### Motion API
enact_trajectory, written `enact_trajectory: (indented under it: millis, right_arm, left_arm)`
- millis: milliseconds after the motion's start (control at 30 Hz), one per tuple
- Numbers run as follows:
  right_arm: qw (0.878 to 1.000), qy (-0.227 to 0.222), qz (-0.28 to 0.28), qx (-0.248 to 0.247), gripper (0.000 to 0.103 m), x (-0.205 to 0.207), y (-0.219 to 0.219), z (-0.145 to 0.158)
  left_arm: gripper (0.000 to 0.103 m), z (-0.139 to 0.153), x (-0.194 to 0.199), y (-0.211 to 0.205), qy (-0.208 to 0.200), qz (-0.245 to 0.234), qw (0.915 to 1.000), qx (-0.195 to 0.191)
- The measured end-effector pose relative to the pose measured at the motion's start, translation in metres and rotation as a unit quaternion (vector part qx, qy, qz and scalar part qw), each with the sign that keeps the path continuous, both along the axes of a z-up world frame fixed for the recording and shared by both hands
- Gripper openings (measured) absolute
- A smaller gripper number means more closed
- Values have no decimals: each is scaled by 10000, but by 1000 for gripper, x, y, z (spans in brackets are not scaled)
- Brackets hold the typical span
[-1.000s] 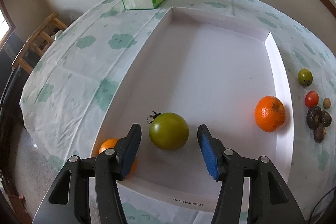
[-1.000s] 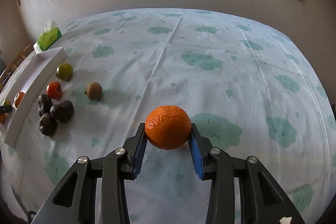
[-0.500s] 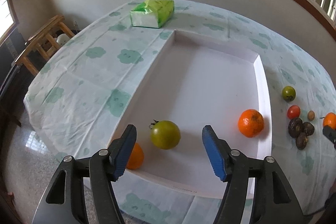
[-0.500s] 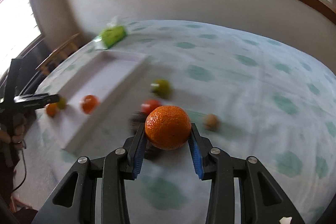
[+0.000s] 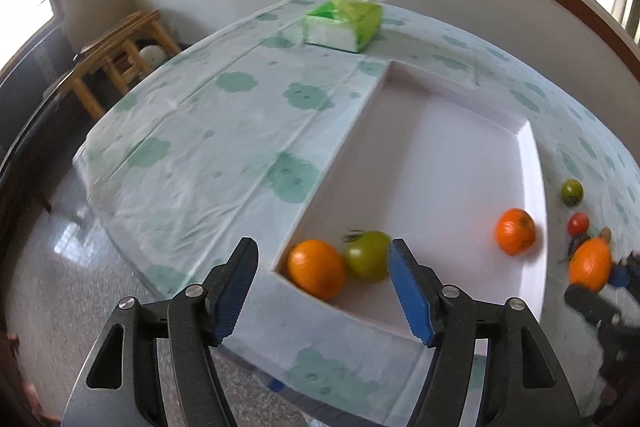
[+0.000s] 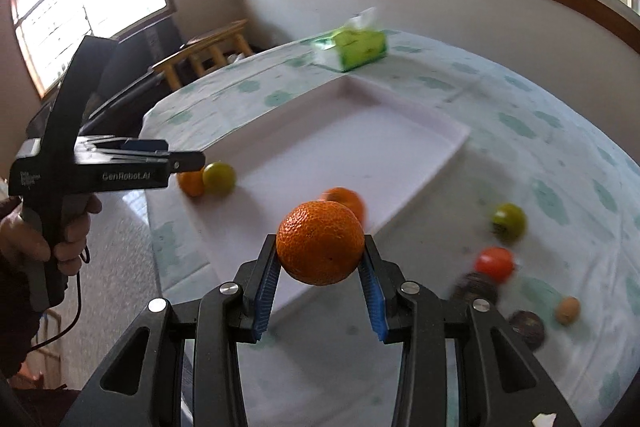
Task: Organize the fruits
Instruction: 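Carry the second tangerine with the right tool into the tray and open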
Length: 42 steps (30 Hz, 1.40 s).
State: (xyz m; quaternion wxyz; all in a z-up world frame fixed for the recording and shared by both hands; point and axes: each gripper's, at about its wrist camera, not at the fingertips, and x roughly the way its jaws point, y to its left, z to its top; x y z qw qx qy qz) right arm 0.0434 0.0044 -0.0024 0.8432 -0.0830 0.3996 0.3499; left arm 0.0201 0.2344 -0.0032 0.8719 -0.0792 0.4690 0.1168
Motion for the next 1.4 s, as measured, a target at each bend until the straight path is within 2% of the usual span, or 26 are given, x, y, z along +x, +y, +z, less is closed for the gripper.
enact_trajectory:
  millis: [200,800,1200,1400]
  right_arm:
    - [9995,107,219,-214,36,-1,28,-17]
    - [9966,61,308,-757,36,16,56,-43]
    - [9958,39,288,-867,36,21,66,-53]
    - [9966,64,282,-774,40,21,64,-51]
  left_arm:
    - [68,0,-10,26,-5,320,9994,-128]
    - [68,-10,-51,50,146,521,9985,-91]
    - [68,-7,-79,38,224,236,9994,115]
    - [68,-3,-77,21,183,27,9998,55]
